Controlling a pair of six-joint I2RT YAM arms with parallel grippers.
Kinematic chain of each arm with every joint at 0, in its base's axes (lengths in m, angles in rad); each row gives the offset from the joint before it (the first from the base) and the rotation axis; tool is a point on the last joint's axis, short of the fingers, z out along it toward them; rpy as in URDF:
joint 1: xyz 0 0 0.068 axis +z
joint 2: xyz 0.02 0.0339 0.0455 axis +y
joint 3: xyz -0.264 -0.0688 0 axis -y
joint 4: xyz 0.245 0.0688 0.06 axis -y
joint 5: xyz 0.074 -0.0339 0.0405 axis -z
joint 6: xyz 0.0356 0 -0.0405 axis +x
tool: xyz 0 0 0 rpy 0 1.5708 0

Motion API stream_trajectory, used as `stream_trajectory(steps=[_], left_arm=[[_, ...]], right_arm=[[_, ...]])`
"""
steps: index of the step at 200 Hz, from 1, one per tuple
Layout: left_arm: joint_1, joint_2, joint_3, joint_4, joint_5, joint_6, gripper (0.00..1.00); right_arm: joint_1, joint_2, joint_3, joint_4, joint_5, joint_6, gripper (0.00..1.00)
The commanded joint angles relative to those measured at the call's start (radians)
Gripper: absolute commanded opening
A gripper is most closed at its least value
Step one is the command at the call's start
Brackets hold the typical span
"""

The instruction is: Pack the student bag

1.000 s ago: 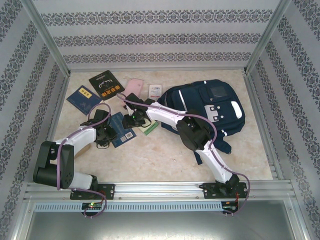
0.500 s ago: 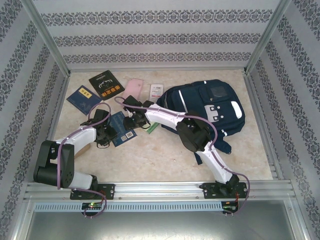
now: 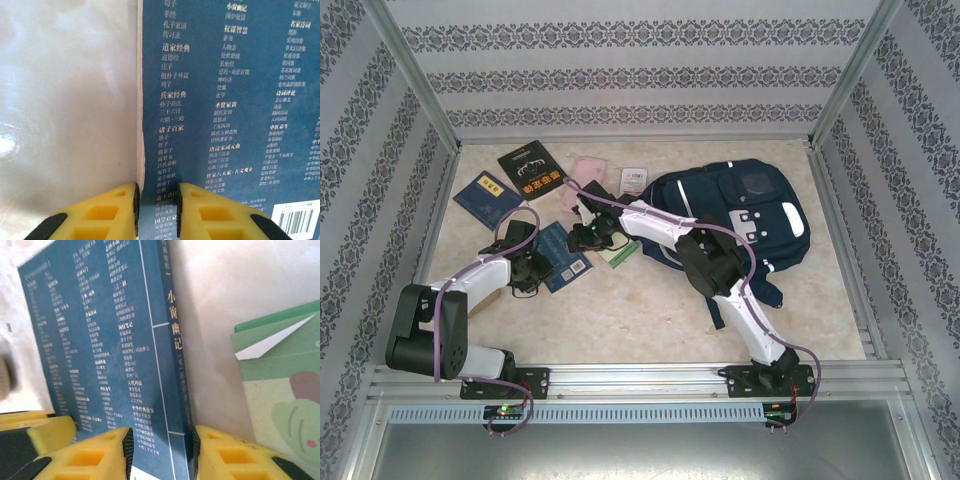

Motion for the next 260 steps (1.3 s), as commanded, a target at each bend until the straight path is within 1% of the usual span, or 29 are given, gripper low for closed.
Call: stream_trajectory(steps=[1,15,28,35,50,59,67,76,90,109,123,135,150,163,169,174,179,191,204,221,242,260], left_arm=[[-0.004,0.037,-0.052,0.015,0.052,0.008,0.25],[-0.004,0.026,-0.051,0.009,0.051,0.009,0.25],[-0.005,0.018,-0.051,0.006,0.049,0.011,0.25],[-0.004,0.015,-0.052,0.003,0.047,0.012,0.25],[-0.004,0.01,-0.053,0.004,0.051,0.01,0.25],[-0.005,0.006,-0.054,0.003,0.05,0.011,0.25],[-0.005,0.0,-0.052,-0.001,0.051,0.009,0.25],[-0.005,-0.01,-0.048,-0.011,0.047,0.009,0.25],[-0.005,-0.036,-0.039,-0.035,0.039,0.009,0.26],[-0.004,-0.094,-0.016,-0.075,0.027,0.009,0.33],[-0.005,-0.142,0.005,-0.096,0.031,0.003,0.42],[-0.002,-0.185,0.023,-0.092,0.054,-0.008,0.47],[-0.003,-0.232,0.045,-0.069,0.088,-0.026,0.56],[-0.001,-0.259,0.069,-0.033,0.118,-0.045,0.62],[0.002,-0.267,0.078,-0.01,0.136,-0.059,0.67],[0.004,-0.272,0.081,0.017,0.156,-0.073,0.69],[0.01,-0.272,0.081,0.054,0.182,-0.094,0.74],[0.026,-0.265,0.066,0.173,0.267,-0.159,0.78],[0.034,-0.25,0.051,0.316,0.325,-0.238,0.78],[0.037,-0.221,0.042,0.479,0.375,-0.324,0.79],[0.036,-0.165,0.044,0.676,0.434,-0.416,0.79],[0.037,-0.094,0.057,0.826,0.485,-0.485,0.79]], right_arm=[[0.067,-0.075,-0.043,0.203,-0.342,0.105,0.35],[0.062,-0.106,-0.07,0.252,-0.365,0.133,0.32],[0.062,-0.126,-0.077,0.253,-0.366,0.134,0.26],[0.062,-0.13,-0.081,0.253,-0.366,0.133,0.26],[0.063,-0.119,-0.068,0.204,-0.35,0.107,0.25],[0.062,-0.108,-0.06,0.168,-0.338,0.093,0.24],[0.061,-0.103,-0.065,0.154,-0.324,0.088,0.19],[0.055,-0.104,-0.079,0.147,-0.303,0.088,0.1],[0.045,-0.12,-0.107,0.145,-0.272,0.084,0.0],[0.023,-0.163,-0.156,0.163,-0.238,0.083,0.0],[0.004,-0.2,-0.186,0.185,-0.229,0.087,0.0],[-0.016,-0.234,-0.2,0.197,-0.222,0.089,0.0],[-0.041,-0.278,-0.22,0.219,-0.218,0.101,0.0],[-0.065,-0.316,-0.234,0.23,-0.211,0.11,0.0],[-0.079,-0.334,-0.242,0.238,-0.212,0.117,0.0],[-0.09,-0.349,-0.252,0.245,-0.214,0.124,0.0],[-0.1,-0.363,-0.26,0.254,-0.216,0.131,0.0],[-0.13,-0.402,-0.284,0.272,-0.226,0.148,0.0],[-0.166,-0.446,-0.316,0.298,-0.237,0.169,0.0],[-0.218,-0.507,-0.378,0.378,-0.266,0.232,0.0],[-0.277,-0.558,-0.473,0.571,-0.327,0.373,0.0],[-0.304,-0.58,-0.538,0.729,-0.359,0.487,0.0]])
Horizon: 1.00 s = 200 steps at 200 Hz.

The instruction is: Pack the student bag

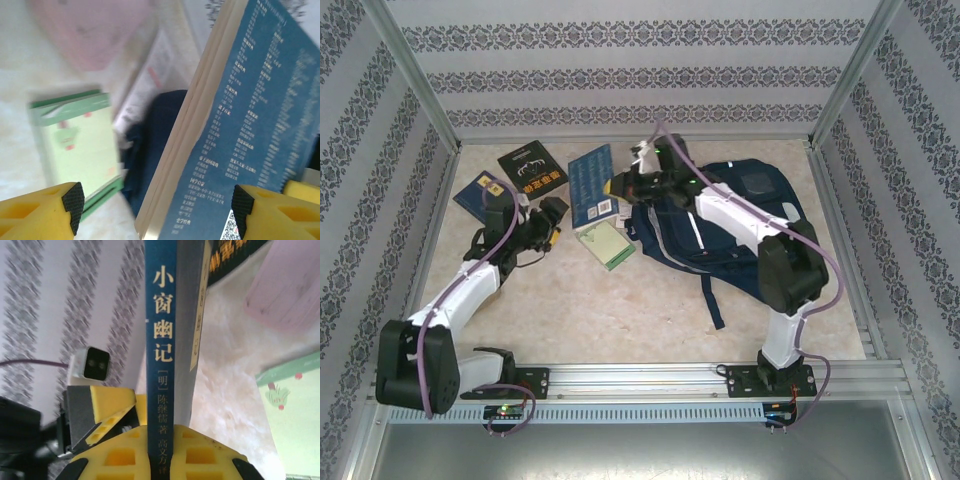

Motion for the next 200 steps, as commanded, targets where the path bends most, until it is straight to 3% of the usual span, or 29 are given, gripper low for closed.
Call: stream_trajectory(steps=[1,42,100,146,183,200], left_arm=[[0.011,0.073,0.006,0.335,0.118,-0.156,0.79],[0.006,0.196,0.041,0.482,0.158,-0.236,0.78],[-0.004,0.241,0.049,0.596,0.175,-0.299,0.73],[0.005,0.195,0.051,0.611,0.175,-0.329,0.48],[0.008,0.136,0.053,0.504,0.157,-0.3,0.16],[0.008,0.111,0.055,0.45,0.147,-0.276,0.11]], right_arm=[[-0.022,-0.04,-0.077,0.283,-0.089,0.193,0.0],[-0.016,-0.05,-0.103,0.401,-0.126,0.277,0.0],[0.01,-0.022,-0.101,0.456,-0.143,0.325,0.0],[0.018,0.004,-0.141,0.425,-0.16,0.286,0.0],[0.012,0.005,-0.168,0.331,-0.145,0.204,0.0],[0.009,-0.004,-0.172,0.258,-0.123,0.139,0.0]])
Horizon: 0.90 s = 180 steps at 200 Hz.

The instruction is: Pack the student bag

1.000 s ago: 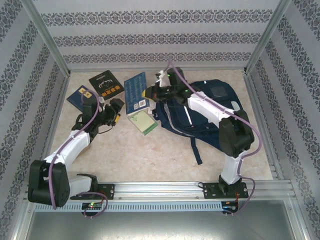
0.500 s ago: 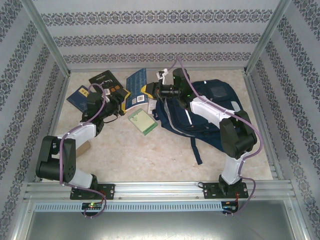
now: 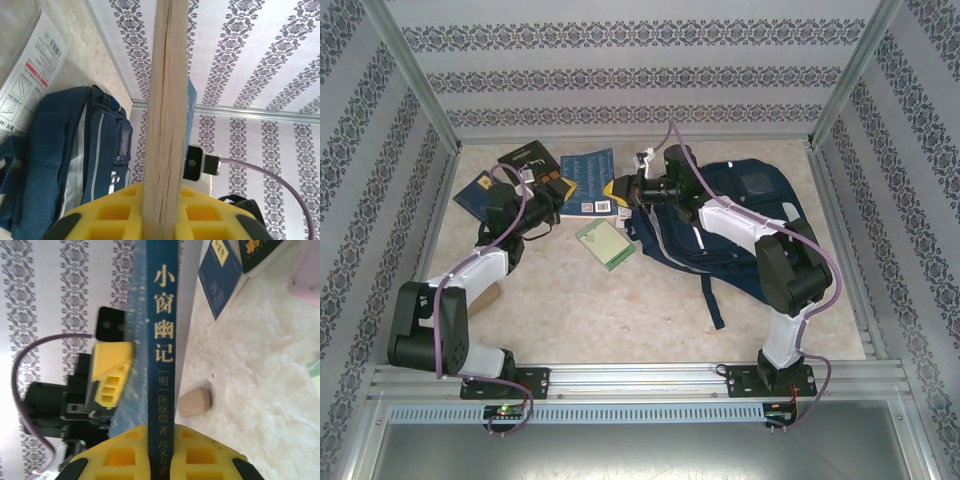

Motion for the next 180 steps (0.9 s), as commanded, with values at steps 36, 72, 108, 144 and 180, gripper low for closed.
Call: stream_trajectory(steps=[36,72,108,144,180], left_arm=[[0.001,-0.089,0.035,-0.154,-0.006,0.096,0.01],[0.001,-0.116,0.039,-0.246,-0.008,0.164,0.0],[0.001,-0.134,0.043,-0.325,-0.014,0.225,0.0],[0.001,-0.138,0.029,-0.34,-0.011,0.24,0.0],[0.001,-0.149,0.025,-0.351,-0.011,0.245,0.0]], right_arm=[[-0.014,-0.024,-0.016,-0.227,0.052,-0.235,0.3],[-0.06,-0.063,0.027,-0.54,0.244,-0.45,0.39],[-0.063,-0.031,0.17,-0.953,0.696,-0.724,0.43],[-0.043,0.017,0.209,-1.037,0.898,-0.866,0.45],[-0.005,0.084,0.252,-1.061,1.023,-0.915,0.46]])
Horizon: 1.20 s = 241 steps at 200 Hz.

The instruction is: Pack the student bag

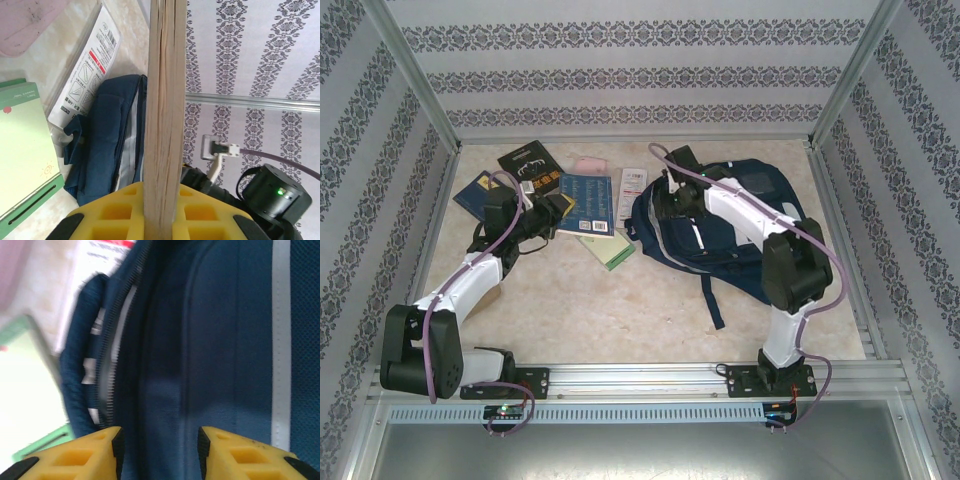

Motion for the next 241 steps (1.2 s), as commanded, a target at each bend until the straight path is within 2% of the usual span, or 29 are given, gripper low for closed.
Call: stream_trajectory(steps=[1,65,92,111,139,163,213,241], left_arm=[[0.001,-0.04,0.022,-0.003,0.007,0.033,0.0],[0.001,-0.061,0.008,-0.018,0.001,0.041,0.0],[-0.001,-0.058,0.009,-0.013,0.004,0.041,0.0],[-0.01,-0.052,0.005,-0.005,0.003,0.038,0.0],[-0.041,-0.02,0.008,0.033,-0.023,0.023,0.0],[-0.102,0.046,0.022,0.099,-0.071,-0.002,0.0],[-0.267,0.272,0.169,0.205,-0.162,-0.007,0.0],[-0.342,0.431,0.274,0.32,-0.194,-0.057,0.0]], right_arm=[[0.027,0.048,0.035,-0.081,0.171,-0.089,0.46],[0.018,0.099,0.028,-0.072,0.174,-0.093,0.42],[0.015,0.127,0.021,-0.077,0.198,-0.094,0.27],[0.015,0.097,0.009,-0.067,0.196,-0.092,0.0],[0.013,-0.006,0.001,-0.044,0.178,-0.087,0.0],[-0.005,-0.094,0.024,-0.04,0.129,-0.073,0.0],[-0.087,-0.204,0.095,-0.061,-0.091,0.009,0.0],[-0.147,-0.247,0.113,-0.054,-0.215,0.082,0.0]])
